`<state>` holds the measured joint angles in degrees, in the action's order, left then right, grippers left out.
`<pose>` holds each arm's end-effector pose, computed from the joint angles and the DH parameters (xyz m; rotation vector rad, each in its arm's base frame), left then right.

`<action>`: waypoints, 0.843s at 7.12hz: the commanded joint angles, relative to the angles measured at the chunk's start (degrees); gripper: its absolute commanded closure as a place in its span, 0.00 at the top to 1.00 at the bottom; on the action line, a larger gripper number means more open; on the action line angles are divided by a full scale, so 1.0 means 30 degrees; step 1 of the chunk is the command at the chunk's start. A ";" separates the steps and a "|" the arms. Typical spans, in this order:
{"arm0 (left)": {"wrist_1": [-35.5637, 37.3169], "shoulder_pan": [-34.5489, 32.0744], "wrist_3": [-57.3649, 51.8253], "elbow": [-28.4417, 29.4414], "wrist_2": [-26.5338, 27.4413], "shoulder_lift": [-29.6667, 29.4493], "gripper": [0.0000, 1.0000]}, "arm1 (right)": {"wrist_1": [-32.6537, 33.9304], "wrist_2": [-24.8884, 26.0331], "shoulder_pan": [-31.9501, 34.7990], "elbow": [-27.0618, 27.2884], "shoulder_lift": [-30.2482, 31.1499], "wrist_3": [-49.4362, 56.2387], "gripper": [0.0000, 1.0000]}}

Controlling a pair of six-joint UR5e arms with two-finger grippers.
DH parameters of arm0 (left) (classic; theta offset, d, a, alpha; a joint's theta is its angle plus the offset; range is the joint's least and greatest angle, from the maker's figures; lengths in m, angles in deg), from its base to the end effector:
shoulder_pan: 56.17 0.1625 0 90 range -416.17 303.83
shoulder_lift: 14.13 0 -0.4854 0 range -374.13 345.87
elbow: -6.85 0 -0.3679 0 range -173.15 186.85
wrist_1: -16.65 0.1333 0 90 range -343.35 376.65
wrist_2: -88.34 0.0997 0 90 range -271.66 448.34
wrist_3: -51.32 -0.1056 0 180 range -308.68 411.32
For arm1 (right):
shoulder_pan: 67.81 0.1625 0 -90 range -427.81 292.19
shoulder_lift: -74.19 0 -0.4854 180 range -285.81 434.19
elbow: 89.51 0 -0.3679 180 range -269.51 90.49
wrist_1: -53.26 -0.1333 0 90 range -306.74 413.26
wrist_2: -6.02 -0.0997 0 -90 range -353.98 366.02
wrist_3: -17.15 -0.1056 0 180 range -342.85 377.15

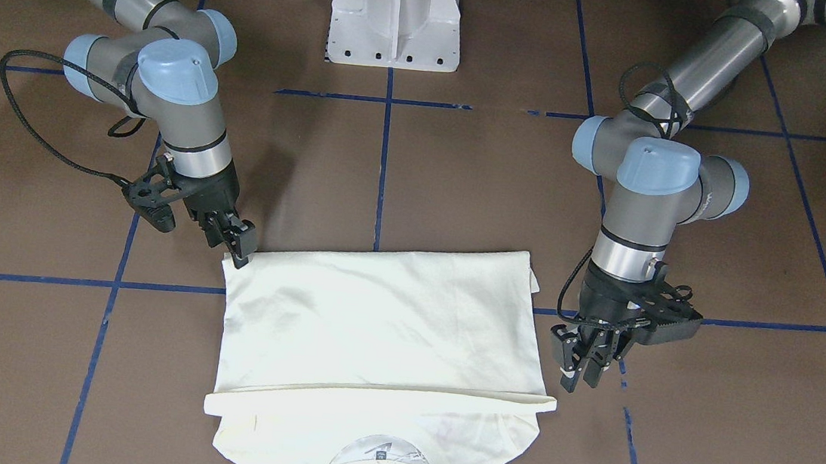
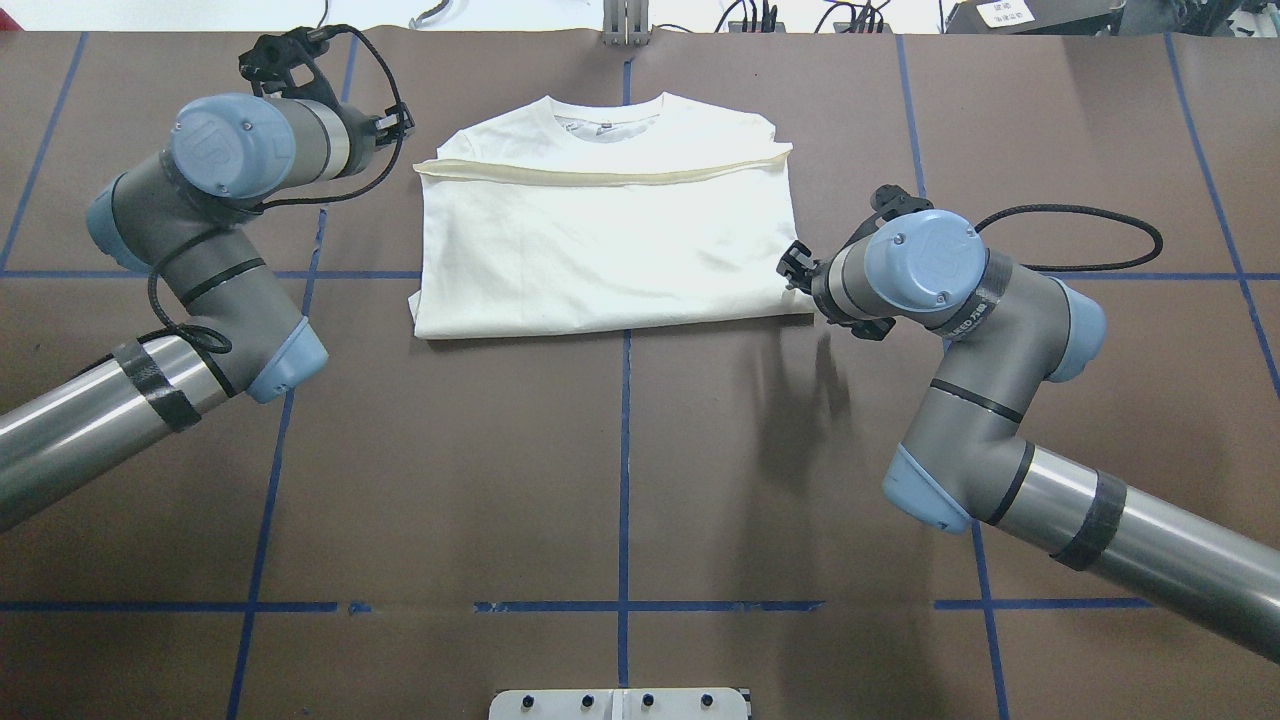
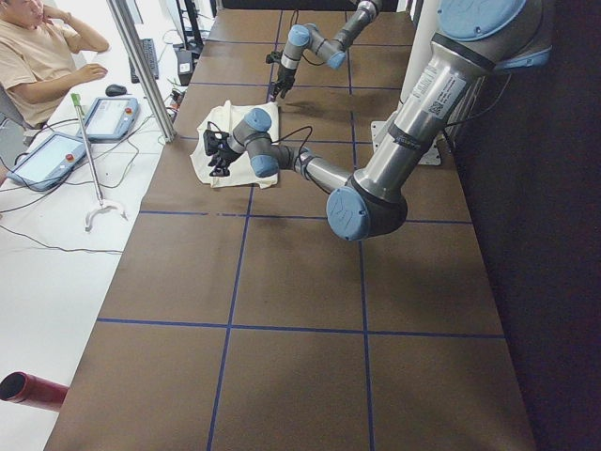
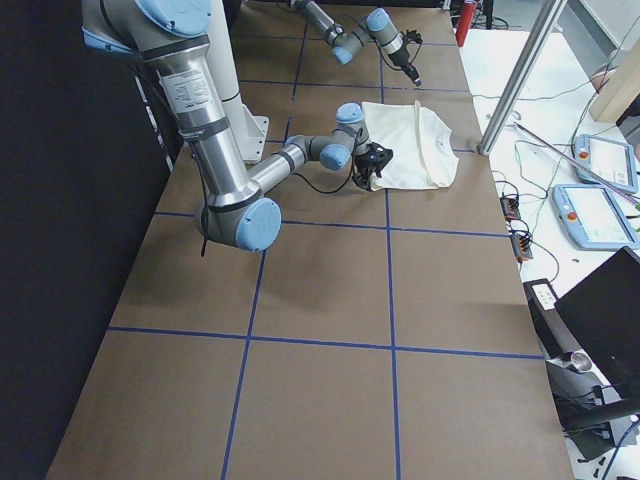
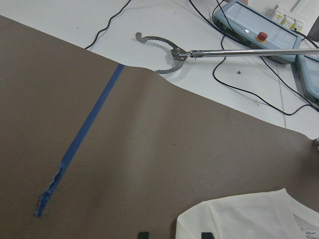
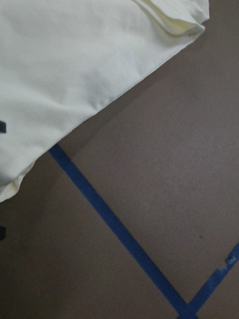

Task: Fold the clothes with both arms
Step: 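Release the hem and move both grippers back from the folded shirt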

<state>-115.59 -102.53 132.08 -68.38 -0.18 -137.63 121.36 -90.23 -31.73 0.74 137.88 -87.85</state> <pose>0.4240 -0.6417 0.4132 0.5257 0.9462 -0.5984 -0.4850 -0.5041 0.4281 0.0553 -0.8737 0.7897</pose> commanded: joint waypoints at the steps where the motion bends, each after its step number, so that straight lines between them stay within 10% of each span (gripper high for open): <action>1: -0.0010 0.0042 -0.0023 0.0029 -0.0021 -0.0022 0.45 | 0.0004 0.0267 0.0014 -0.0551 -0.0284 -0.0038 0.55; 2: -0.0010 0.0042 -0.0023 0.0029 -0.0050 -0.0022 0.44 | -0.0025 0.0441 -0.0015 -0.0669 -0.0429 -0.0183 0.01; 5: 0.0048 0.0042 -0.0372 0.0029 -0.0051 -0.0138 0.44 | -0.0142 0.0414 -0.0190 0.0491 -0.0053 -0.0184 0.00; 6: 0.0106 0.0042 -0.0375 -0.0029 -0.0051 -0.0197 0.45 | -0.0056 0.0443 -0.1177 0.3692 0.1865 -0.0213 0.00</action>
<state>-115.44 -102.37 131.27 -68.33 -0.33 -138.00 121.09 -88.97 -32.92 3.55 138.77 -88.39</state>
